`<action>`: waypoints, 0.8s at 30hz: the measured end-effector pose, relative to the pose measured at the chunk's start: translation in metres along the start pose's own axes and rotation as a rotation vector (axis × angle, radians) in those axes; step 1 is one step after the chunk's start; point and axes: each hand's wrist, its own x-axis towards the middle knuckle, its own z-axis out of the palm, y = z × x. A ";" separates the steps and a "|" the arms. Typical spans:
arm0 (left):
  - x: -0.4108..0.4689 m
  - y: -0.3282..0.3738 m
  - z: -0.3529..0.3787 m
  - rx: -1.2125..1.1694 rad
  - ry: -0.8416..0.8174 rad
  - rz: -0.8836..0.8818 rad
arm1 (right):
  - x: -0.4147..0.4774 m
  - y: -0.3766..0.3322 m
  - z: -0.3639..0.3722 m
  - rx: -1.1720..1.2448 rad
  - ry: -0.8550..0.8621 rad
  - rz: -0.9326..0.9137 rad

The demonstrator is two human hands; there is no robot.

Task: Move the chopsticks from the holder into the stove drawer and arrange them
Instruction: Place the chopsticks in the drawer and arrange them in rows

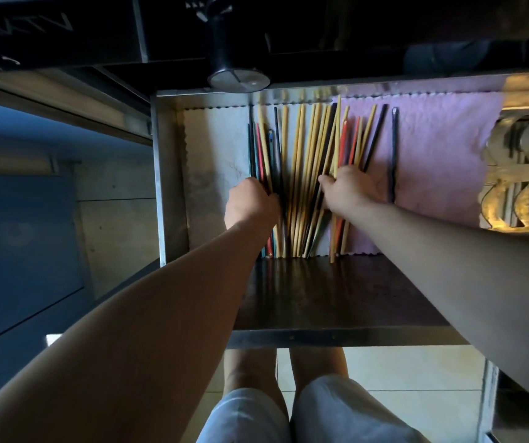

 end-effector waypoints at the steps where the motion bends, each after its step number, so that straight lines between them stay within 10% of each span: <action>1: 0.000 0.003 -0.001 -0.013 -0.007 -0.026 | 0.001 0.001 0.000 0.001 -0.006 0.007; 24: -0.008 0.028 0.020 -0.230 0.051 -0.097 | -0.007 0.036 0.005 0.522 0.088 0.005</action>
